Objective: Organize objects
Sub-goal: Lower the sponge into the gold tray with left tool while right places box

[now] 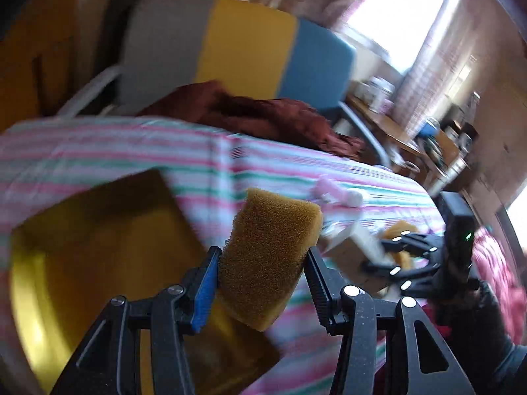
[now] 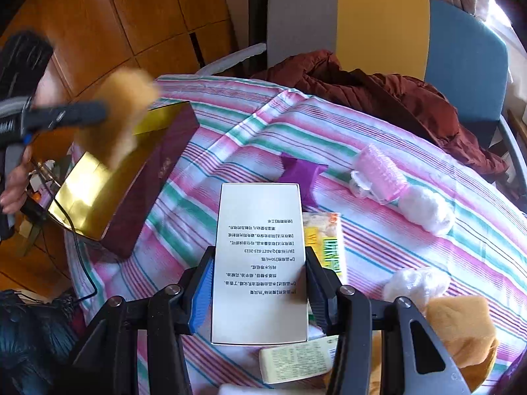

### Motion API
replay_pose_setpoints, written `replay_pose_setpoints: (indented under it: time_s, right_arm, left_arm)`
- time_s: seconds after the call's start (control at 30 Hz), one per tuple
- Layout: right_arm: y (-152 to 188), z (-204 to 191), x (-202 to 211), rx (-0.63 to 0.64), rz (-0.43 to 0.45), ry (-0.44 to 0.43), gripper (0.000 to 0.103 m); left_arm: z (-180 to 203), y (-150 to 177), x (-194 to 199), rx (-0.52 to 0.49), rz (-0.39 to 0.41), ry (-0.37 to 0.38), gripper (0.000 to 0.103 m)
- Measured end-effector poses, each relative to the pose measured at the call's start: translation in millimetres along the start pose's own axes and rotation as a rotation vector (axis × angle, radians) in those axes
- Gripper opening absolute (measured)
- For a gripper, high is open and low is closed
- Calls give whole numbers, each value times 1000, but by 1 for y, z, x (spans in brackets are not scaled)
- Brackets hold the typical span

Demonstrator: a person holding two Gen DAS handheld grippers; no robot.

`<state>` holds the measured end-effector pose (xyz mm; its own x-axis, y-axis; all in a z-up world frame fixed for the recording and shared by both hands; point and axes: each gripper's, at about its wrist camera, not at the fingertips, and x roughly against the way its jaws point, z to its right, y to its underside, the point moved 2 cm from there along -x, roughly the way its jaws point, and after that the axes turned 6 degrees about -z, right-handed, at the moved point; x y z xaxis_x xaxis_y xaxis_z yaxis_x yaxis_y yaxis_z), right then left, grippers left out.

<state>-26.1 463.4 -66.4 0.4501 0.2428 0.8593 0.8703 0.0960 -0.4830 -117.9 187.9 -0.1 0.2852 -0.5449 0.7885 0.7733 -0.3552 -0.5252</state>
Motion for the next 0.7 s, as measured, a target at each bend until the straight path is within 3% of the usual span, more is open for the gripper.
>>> replay_pose_setpoints:
  time_s: [0.27, 0.4, 0.57, 0.67, 0.7]
  right_arm:
    - [-16, -45, 9, -28, 40, -10, 50]
    - [-34, -95, 9, -2, 54, -62, 50]
    - [-61, -163, -8, 44, 62, -142, 50]
    - [-74, -198, -31, 19, 35, -168, 50]
    - [-78, -210, -41, 0, 25, -175, 50]
  left_arm:
    - [-80, 61, 41, 181, 21, -135, 52]
    - [-103, 76, 55, 225, 30, -221, 54]
    - [-132, 103, 71, 293, 33, -250, 57]
    - [-144, 118, 79, 332, 32, -263, 66]
    - [-146, 122, 82, 344, 36, -270, 77]
